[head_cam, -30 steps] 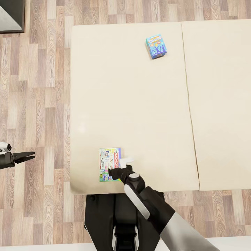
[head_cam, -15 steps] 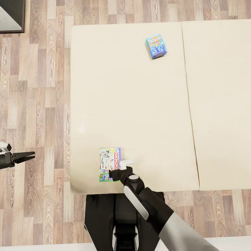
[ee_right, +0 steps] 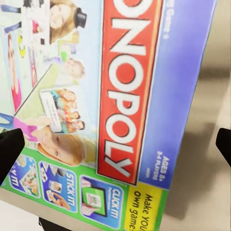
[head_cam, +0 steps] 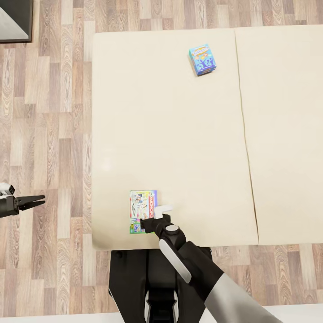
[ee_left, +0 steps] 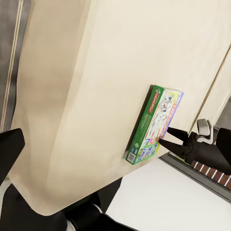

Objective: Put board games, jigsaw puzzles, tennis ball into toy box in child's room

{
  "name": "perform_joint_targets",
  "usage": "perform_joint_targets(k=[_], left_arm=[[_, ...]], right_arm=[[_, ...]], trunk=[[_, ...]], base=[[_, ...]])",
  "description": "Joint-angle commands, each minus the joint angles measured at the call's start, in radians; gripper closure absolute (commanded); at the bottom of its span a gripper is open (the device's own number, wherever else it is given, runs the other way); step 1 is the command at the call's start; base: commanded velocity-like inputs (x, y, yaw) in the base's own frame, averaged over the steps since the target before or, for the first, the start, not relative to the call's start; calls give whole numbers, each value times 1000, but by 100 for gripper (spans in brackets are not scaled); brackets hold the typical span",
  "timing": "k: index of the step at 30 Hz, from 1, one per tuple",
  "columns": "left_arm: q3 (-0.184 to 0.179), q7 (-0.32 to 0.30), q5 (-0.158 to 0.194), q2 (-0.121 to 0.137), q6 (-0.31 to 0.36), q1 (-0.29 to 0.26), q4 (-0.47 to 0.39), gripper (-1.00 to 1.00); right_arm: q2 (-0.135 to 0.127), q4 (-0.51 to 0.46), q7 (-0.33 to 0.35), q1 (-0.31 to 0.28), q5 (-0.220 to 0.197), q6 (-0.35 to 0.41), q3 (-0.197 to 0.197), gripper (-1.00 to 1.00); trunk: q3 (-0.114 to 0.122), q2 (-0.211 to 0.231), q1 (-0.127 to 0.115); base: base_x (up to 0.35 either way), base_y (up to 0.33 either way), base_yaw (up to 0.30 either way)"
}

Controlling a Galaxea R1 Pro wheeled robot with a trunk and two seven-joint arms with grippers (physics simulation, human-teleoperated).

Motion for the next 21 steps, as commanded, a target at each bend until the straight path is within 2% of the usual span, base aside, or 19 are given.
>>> perform_joint_targets(k=[1, 16, 21], left_arm=[[0, -4, 0, 0, 11, 0, 0, -100], [0, -4, 0, 0, 11, 0, 0, -100], [0, -4, 0, 0, 11, 0, 0, -100]], right_arm=[[0, -1, -10, -1, -10, 2, 2, -100], [0, -1, -10, -1, -10, 2, 3, -100], [0, -1, -10, -1, -10, 2, 3, -100]], trunk=[[-1, -2, 1], [-1, -2, 1], [-1, -2, 1]], base=[[0, 51, 0], [0, 9, 0], [0, 91, 0]])
